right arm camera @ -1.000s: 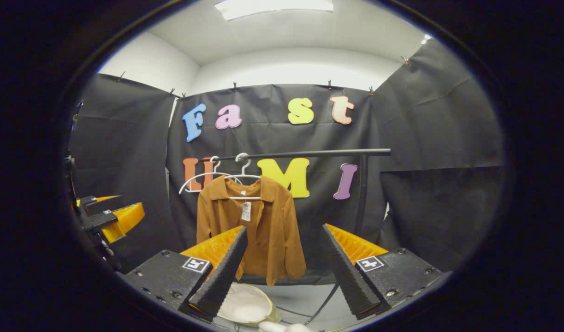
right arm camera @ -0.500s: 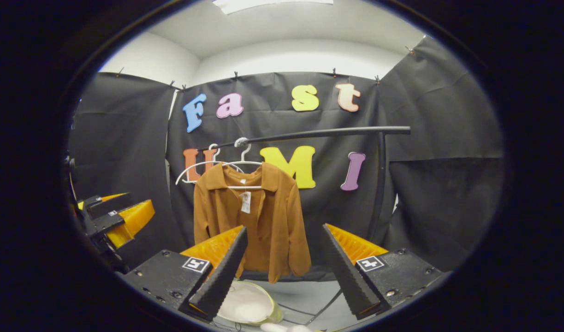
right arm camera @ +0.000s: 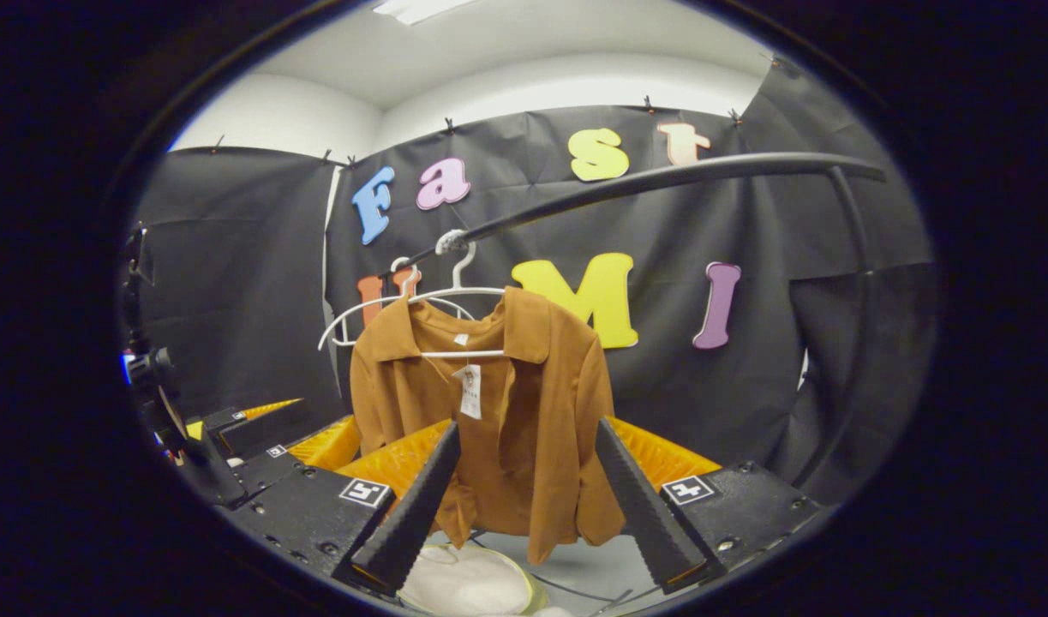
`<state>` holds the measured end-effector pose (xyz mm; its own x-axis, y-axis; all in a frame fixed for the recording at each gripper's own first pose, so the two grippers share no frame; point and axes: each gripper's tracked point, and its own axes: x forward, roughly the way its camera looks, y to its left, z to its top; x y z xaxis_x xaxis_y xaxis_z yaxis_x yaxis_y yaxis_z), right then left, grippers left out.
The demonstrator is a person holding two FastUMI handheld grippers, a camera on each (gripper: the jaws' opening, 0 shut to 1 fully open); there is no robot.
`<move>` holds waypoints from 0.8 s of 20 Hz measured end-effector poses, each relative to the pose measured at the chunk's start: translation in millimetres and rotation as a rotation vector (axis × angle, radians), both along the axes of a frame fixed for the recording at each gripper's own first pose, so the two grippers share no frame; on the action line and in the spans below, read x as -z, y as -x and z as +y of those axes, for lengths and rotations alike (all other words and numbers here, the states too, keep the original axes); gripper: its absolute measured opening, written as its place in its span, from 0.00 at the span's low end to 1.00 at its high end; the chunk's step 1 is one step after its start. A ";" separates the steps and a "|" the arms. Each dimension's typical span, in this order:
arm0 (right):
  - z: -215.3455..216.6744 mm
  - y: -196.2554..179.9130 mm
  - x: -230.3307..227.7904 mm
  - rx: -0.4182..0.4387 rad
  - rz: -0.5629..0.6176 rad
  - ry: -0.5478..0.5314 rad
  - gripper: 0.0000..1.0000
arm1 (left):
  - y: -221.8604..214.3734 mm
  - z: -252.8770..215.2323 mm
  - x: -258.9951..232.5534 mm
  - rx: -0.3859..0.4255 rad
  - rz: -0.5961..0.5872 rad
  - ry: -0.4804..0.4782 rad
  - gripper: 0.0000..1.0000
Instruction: Grasp the clothes on the hanger with both hands and then place them into the laundry hamper below.
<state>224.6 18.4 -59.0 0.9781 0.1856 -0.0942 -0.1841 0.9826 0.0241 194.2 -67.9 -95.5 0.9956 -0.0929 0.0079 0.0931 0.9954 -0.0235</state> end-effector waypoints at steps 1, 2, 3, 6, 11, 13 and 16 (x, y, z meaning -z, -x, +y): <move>4.5 -15.8 3.6 -0.017 0.010 -0.004 1.00 | -12.7 1.2 2.5 -0.015 -0.010 -0.005 0.98; 10.9 -29.8 5.7 -0.035 0.020 -0.008 0.99 | -26.1 0.7 4.9 -0.025 -0.017 -0.011 0.99; 16.0 -46.0 8.6 -0.051 0.028 -0.008 0.99 | -39.1 -0.5 7.3 -0.033 -0.020 -0.024 0.99; 30.6 -83.0 15.4 -0.097 0.053 -0.018 0.93 | -75.1 -5.4 11.6 -0.057 -0.042 -0.057 0.98; 42.0 -123.8 21.9 -0.161 0.077 -0.019 0.83 | -125.9 -15.3 16.1 -0.070 -0.030 -0.040 0.98; 40.2 -136.1 23.9 -0.175 0.095 -0.026 0.83 | -140.8 -17.1 8.4 -0.080 -0.046 -0.042 0.98; 43.4 -147.1 20.0 -0.193 0.099 -0.039 0.84 | -163.7 -20.8 3.9 -0.094 -0.058 -0.056 0.97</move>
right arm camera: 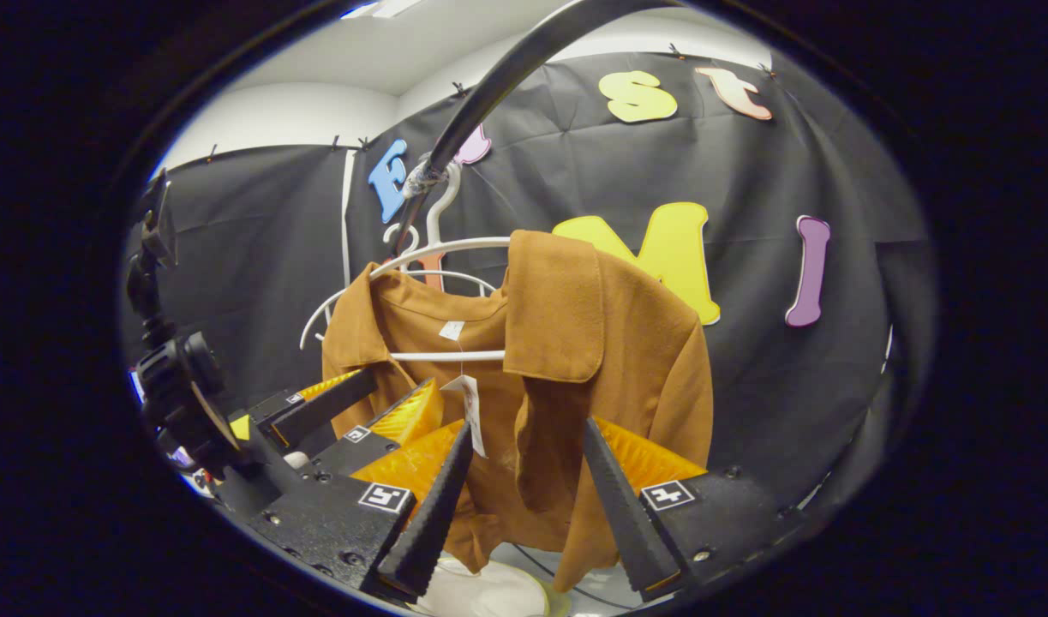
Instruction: Grasp the clothes on the hanger with both hands and then place them into the laundry hamper below.
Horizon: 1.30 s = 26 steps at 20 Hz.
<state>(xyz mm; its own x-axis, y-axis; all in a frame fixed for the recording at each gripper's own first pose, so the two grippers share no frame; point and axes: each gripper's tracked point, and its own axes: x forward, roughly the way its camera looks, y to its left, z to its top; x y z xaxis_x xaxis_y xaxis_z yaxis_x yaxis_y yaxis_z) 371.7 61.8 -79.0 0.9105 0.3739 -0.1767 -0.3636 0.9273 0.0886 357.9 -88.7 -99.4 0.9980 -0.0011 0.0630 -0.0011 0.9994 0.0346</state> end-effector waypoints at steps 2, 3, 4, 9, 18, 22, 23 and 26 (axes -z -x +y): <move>-1.2 -7.9 1.1 -0.002 0.001 0.008 0.82 | -10.6 2.1 2.1 -0.017 0.003 0.003 0.98; -2.3 -12.4 1.4 0.003 0.004 0.007 0.82 | -14.2 4.0 3.8 -0.027 0.010 0.015 0.98; -3.2 -16.2 2.4 0.007 0.005 0.006 0.82 | -17.4 4.5 3.8 -0.027 0.008 0.023 0.99; 4.7 -45.7 12.1 0.073 0.014 0.001 0.81 | -25.9 16.9 11.8 -0.062 0.032 -0.004 0.83; 13.4 -74.4 30.4 0.076 0.076 -0.090 0.04 | -17.5 27.4 44.9 -0.070 0.184 0.005 0.20; -1.7 -74.3 29.6 0.057 0.080 -0.145 0.04 | -29.5 43.5 50.4 -0.096 0.196 0.050 0.00; -3.6 -72.6 27.7 0.052 0.077 -0.167 0.04 | -27.5 47.4 51.0 -0.104 0.196 0.054 0.05; -3.3 -66.9 19.7 0.001 0.057 -0.221 0.04 | -24.0 51.8 49.2 -0.119 0.194 0.040 0.05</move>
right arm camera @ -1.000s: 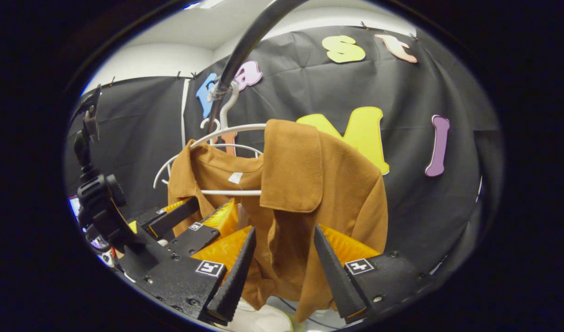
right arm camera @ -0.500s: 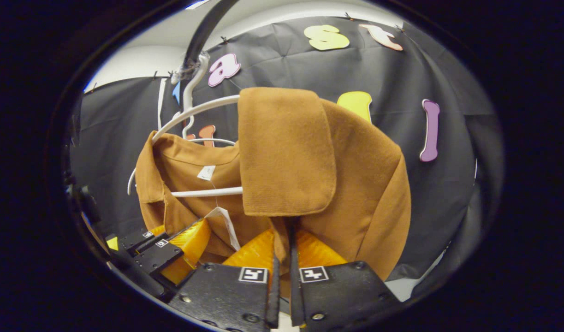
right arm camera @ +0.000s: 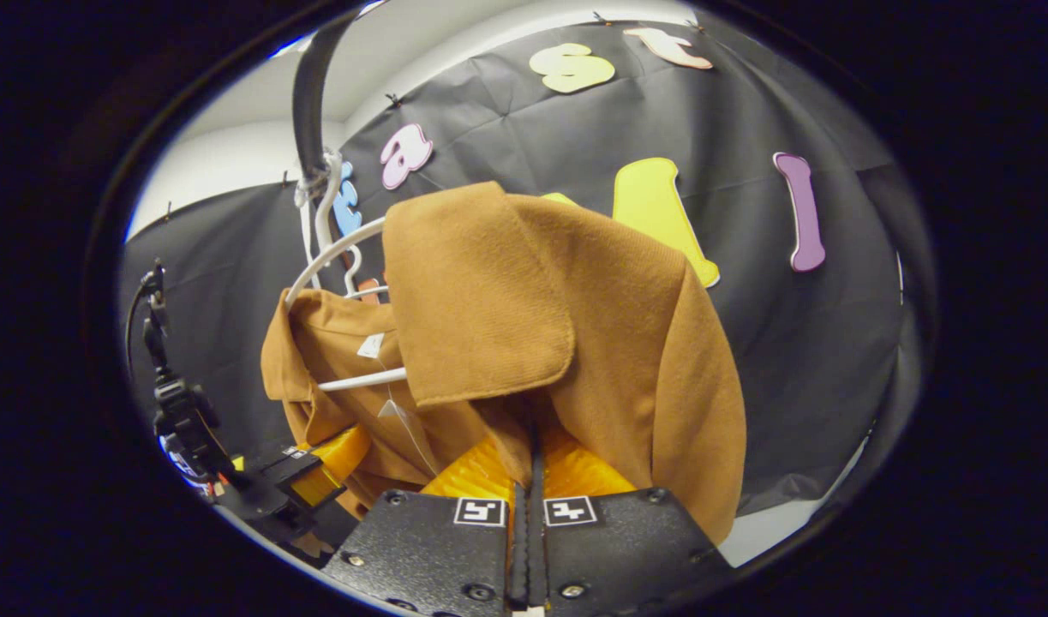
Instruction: Grasp the clothes on the hanger with both hands and then place them into the laundry hamper below.
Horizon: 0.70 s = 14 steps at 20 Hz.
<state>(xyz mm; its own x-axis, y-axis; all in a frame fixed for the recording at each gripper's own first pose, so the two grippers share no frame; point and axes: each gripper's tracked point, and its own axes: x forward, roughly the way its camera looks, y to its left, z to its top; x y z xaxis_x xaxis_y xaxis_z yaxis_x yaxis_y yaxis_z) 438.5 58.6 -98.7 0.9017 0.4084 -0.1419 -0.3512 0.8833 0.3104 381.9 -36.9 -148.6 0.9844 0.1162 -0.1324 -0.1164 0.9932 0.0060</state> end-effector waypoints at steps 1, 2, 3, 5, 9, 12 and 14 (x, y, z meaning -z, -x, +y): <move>4.2 4.1 -4.5 -0.046 -0.004 -0.039 0.04 | 1.2 0.8 -2.2 -0.002 -0.005 0.001 0.05; 6.8 7.0 -4.9 -0.087 0.006 -0.095 0.03 | 2.3 3.4 -5.2 -0.007 -0.013 0.002 0.05; 8.0 8.9 -7.2 -0.116 0.022 -0.154 0.03 | 4.5 5.1 -9.7 -0.007 -0.025 0.004 0.05; 2.5 12.8 -17.1 -0.159 0.022 -0.258 0.04 | 9.2 11.8 -15.8 -0.018 -0.037 0.011 0.05; -0.2 24.1 -50.2 -0.269 -0.004 -0.417 0.03 | 18.8 28.3 -39.8 -0.047 -0.075 0.040 0.05; -4.9 25.8 -70.5 -0.302 -0.039 -0.470 0.03 | 24.8 43.6 -65.8 -0.073 -0.136 0.039 0.00; -9.9 23.5 -80.5 -0.290 -0.057 -0.487 0.03 | 25.7 48.4 -76.5 -0.075 -0.158 0.044 0.00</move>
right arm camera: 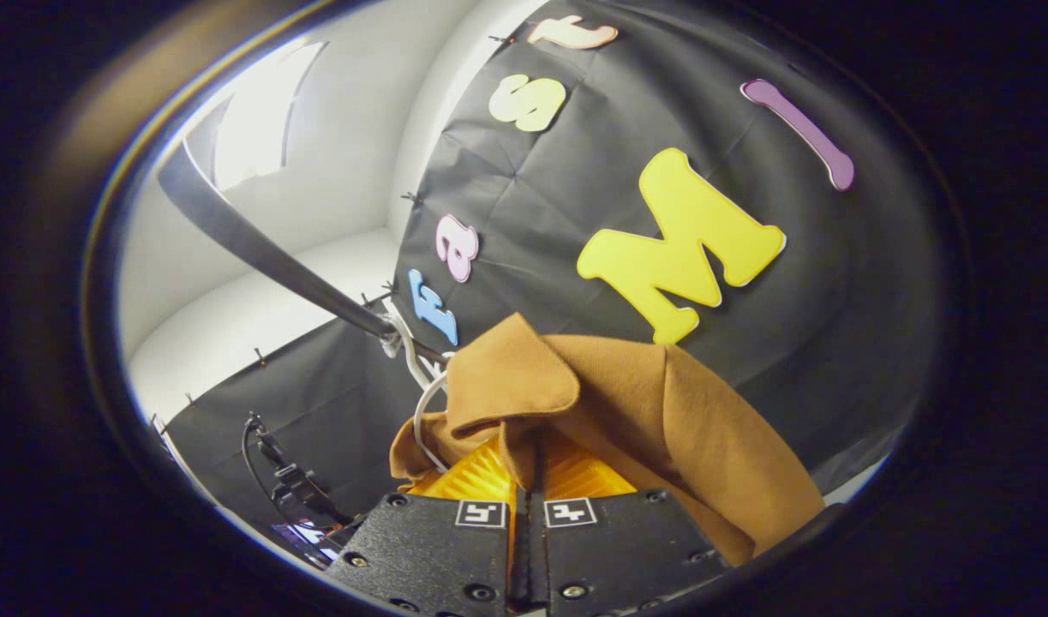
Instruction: Grasp the clothes on the hanger with both hands and then place them into the laundry hamper below.
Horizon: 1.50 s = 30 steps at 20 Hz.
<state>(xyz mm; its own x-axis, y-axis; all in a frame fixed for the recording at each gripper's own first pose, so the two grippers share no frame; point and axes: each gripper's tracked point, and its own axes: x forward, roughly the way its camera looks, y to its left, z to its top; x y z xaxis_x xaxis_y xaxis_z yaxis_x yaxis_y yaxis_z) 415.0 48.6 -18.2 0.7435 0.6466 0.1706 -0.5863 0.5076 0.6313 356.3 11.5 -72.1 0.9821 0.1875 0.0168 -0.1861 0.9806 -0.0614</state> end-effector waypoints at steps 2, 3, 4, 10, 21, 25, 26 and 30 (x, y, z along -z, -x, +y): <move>-8.9 -2.1 -13.4 0.025 -0.009 -0.052 0.04 | 1.0 8.9 -11.8 -0.013 -0.019 -0.009 0.00; -14.9 -8.0 -14.7 0.060 -0.020 -0.043 0.04 | 0.5 16.2 -17.5 -0.026 -0.027 -0.021 0.00; -22.4 -10.8 -15.2 0.093 -0.036 -0.032 0.04 | 0.9 23.5 -21.7 -0.045 -0.032 -0.027 0.00; -35.1 -15.5 -25.1 0.165 -0.068 -0.048 0.03 | -7.0 59.2 -7.8 -0.071 0.020 0.015 0.05; -80.2 -33.2 -26.2 0.330 0.015 -0.137 0.04 | -6.0 50.4 12.6 0.020 0.050 0.159 0.00; -122.7 -53.6 -20.7 0.501 0.034 -0.102 0.03 | -12.2 60.4 0.9 0.021 0.044 0.128 0.05; -118.9 -55.5 -8.6 0.498 0.061 -0.075 0.03 | -14.5 57.9 3.5 0.030 0.051 0.126 0.00; -101.2 -53.6 31.7 0.448 0.151 -0.020 0.03 | -9.6 46.8 34.8 0.026 0.091 0.154 0.00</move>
